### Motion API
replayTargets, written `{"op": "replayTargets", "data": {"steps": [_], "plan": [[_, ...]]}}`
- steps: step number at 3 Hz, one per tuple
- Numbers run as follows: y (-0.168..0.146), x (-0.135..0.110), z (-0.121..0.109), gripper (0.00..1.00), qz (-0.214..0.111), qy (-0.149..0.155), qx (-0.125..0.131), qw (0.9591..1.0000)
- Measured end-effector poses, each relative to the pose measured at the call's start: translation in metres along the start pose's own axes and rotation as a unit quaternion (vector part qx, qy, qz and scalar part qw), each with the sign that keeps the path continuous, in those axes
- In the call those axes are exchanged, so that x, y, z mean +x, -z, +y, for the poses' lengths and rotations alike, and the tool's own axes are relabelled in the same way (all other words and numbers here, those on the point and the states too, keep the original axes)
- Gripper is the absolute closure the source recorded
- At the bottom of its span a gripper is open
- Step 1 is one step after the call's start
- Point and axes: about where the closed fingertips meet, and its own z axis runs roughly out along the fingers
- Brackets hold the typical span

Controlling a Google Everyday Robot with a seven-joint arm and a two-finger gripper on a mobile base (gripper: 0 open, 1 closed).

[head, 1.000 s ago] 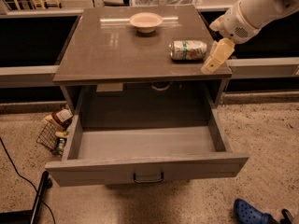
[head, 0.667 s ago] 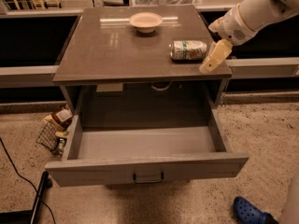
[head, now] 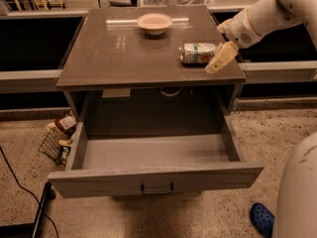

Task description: Place 7up can into top drawer

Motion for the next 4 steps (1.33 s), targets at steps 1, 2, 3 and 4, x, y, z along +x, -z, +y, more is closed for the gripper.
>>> {"op": "replayTargets", "data": {"steps": [1,2,3,4], "plan": [[-0.025,-0.001,-0.017,0.0,-0.01,0.0,0.004,0.9999],[-0.036,0.0,-0.019,0.0,-0.009,-0.004,-0.001,0.9999],[-0.044,0.002,-0.021,0.0,-0.018,-0.012,-0.008,0.9997],[-0.054,0.005,-0.023,0.0,-0.022,-0.018,-0.018,0.9994]]}}
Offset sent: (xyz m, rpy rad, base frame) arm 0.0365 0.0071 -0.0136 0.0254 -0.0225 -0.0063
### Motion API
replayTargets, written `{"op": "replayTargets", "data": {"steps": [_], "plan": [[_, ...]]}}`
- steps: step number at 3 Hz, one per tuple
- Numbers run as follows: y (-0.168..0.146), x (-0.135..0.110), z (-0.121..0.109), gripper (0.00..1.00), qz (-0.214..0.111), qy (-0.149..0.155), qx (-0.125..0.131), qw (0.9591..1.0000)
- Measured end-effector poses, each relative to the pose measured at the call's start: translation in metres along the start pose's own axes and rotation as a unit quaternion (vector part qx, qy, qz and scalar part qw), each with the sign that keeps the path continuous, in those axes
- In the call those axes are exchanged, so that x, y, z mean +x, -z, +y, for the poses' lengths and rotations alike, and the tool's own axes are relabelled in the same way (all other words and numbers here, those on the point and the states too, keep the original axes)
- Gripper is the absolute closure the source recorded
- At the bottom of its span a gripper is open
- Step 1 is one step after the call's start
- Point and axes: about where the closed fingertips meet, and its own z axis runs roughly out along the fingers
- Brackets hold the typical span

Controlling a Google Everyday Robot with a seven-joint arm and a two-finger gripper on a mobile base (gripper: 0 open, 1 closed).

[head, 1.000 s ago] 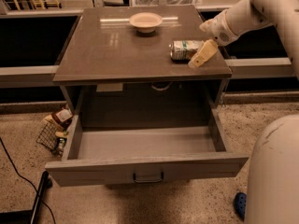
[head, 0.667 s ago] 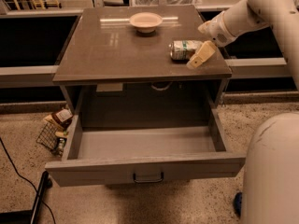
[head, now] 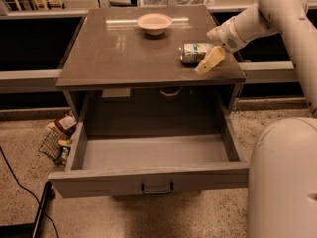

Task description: Place 7up can into top drawer

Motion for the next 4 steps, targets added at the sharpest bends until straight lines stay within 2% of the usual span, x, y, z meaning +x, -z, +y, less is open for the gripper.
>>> {"op": "replayTargets", "data": {"steps": [1,2,4], "plan": [[-0.0071,0.0036,-0.0028,0.0,-0.004,-0.004,-0.008,1.0],[-0.0117,0.0054,-0.0051,0.17,-0.005,-0.008,-0.012,0.9999],[-0.0122,0.0051,-0.0063,0.64,-0.007,-0.008,-0.014,0.9999]]}}
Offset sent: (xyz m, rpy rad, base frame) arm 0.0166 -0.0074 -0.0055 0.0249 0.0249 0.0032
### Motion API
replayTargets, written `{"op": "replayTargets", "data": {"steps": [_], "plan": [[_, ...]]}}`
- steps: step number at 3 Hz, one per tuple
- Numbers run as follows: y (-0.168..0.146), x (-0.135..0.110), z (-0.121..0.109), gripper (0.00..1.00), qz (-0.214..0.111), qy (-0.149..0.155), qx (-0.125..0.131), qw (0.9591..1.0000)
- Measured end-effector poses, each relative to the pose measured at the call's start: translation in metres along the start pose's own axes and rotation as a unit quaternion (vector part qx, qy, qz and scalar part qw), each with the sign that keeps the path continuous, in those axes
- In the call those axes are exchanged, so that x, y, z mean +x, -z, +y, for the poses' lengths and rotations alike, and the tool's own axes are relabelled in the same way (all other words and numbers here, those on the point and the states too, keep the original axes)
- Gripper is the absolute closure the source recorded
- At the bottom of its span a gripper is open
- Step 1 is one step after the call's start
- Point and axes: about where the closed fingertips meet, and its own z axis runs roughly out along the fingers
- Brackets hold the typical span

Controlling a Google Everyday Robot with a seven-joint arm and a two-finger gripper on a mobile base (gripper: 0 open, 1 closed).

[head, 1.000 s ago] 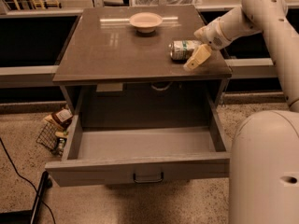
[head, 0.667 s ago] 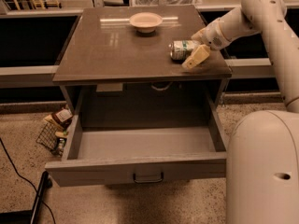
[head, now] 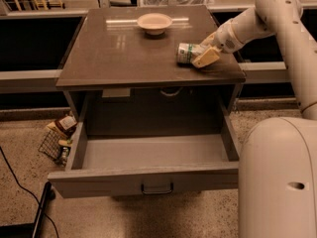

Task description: Place 7up can into top drawer

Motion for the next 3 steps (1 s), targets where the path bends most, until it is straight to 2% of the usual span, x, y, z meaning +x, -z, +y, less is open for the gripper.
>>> {"op": "replayTargets", "data": {"steps": [1,2,3], "plan": [[0.017,-0.014,0.011,0.88,-0.016,0.017,0.001,0.9997],[0.043,-0.024,0.036,1.0,-0.028,0.029,0.002,0.9992],[0.051,-0.023,0.075,1.0,-0.032,0.03,-0.025,0.9987]]}}
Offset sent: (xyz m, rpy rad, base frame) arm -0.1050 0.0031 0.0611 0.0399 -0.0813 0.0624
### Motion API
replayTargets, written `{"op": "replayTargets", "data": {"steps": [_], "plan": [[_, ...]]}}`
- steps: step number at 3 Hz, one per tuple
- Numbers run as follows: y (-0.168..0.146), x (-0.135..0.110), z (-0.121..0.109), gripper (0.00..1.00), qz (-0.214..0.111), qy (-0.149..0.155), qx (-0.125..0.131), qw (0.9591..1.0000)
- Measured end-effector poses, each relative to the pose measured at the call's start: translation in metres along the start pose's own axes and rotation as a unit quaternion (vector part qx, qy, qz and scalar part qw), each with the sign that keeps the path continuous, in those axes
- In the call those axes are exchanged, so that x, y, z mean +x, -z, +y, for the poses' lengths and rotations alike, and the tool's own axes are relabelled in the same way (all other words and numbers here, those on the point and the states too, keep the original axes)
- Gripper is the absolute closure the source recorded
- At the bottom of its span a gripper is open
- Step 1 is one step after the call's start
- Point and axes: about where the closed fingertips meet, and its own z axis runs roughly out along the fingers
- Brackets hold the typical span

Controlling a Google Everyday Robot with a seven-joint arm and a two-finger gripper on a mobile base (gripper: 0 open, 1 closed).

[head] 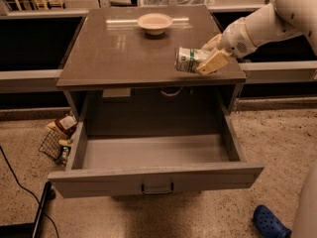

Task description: Place 7up can into top drawer

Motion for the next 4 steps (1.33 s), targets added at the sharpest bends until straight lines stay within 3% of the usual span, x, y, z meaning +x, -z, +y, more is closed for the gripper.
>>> {"op": "replayTargets", "data": {"steps": [1,2,4], "plan": [[0.0,0.0,0.0,1.0,0.0,0.0,0.0,1.0],[-0.006,0.002,0.014,1.0,-0.002,0.001,-0.005,1.0],[-0.017,0.007,0.081,1.0,-0.013,-0.017,-0.004,0.9998]]}}
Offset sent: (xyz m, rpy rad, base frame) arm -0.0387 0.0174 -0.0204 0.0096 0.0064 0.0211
